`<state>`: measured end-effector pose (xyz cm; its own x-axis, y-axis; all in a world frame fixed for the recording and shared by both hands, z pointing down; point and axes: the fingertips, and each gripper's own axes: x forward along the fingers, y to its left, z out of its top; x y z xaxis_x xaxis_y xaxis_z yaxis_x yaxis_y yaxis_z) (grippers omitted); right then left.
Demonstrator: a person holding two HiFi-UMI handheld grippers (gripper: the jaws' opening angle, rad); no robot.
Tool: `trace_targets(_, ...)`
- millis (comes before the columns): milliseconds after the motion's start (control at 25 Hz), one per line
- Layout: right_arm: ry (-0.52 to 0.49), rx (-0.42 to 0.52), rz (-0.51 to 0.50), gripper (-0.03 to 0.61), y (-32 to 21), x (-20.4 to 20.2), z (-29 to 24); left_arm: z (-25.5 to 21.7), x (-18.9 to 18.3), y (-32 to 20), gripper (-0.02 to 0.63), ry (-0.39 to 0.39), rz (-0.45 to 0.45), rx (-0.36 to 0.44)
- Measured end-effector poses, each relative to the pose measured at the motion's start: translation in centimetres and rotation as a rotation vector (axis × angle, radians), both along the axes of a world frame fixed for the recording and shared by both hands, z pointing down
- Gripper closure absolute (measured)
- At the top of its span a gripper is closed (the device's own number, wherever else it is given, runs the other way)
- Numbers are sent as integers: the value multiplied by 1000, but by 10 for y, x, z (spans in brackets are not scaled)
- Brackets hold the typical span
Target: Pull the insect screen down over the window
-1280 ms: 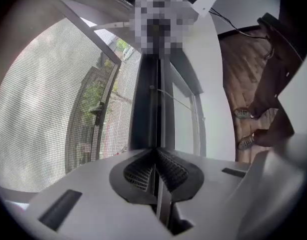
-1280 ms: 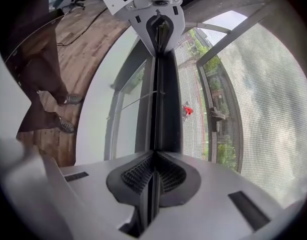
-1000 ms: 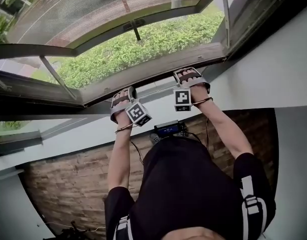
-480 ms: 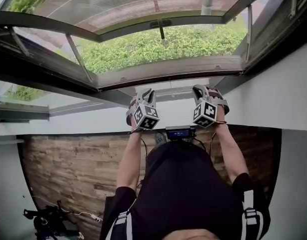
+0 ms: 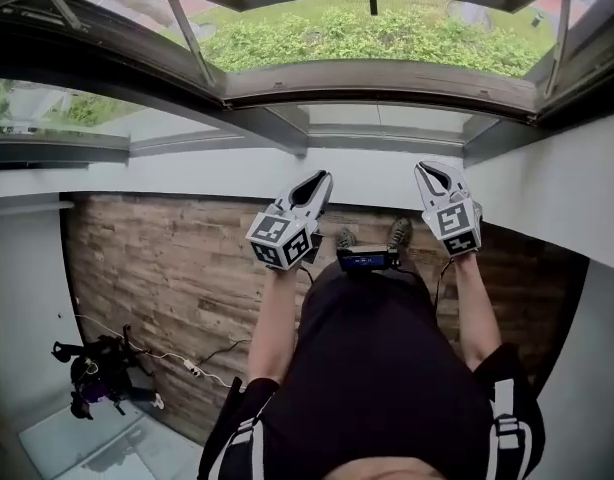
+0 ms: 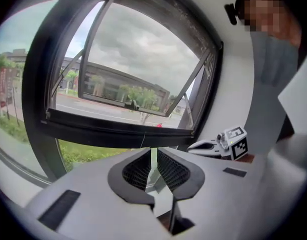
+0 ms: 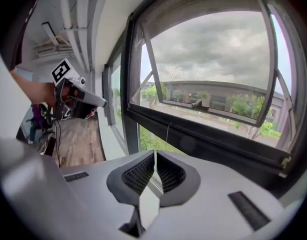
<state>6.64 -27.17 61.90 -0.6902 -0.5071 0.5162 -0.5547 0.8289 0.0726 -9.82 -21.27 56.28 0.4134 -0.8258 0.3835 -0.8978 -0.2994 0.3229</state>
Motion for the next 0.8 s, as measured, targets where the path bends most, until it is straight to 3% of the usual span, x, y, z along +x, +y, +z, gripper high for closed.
trace_targets(200,-85,17,55,559,42,8,-28,-36,-12,29,571,129,1,83)
trace_targets(440,-60,52,166,560,104,29,-38,-62,-14,74,571,166,96,178)
trace_targets(800,-53,-13,274,560,268,4,-30,-55,-45,188,571,354,131,195)
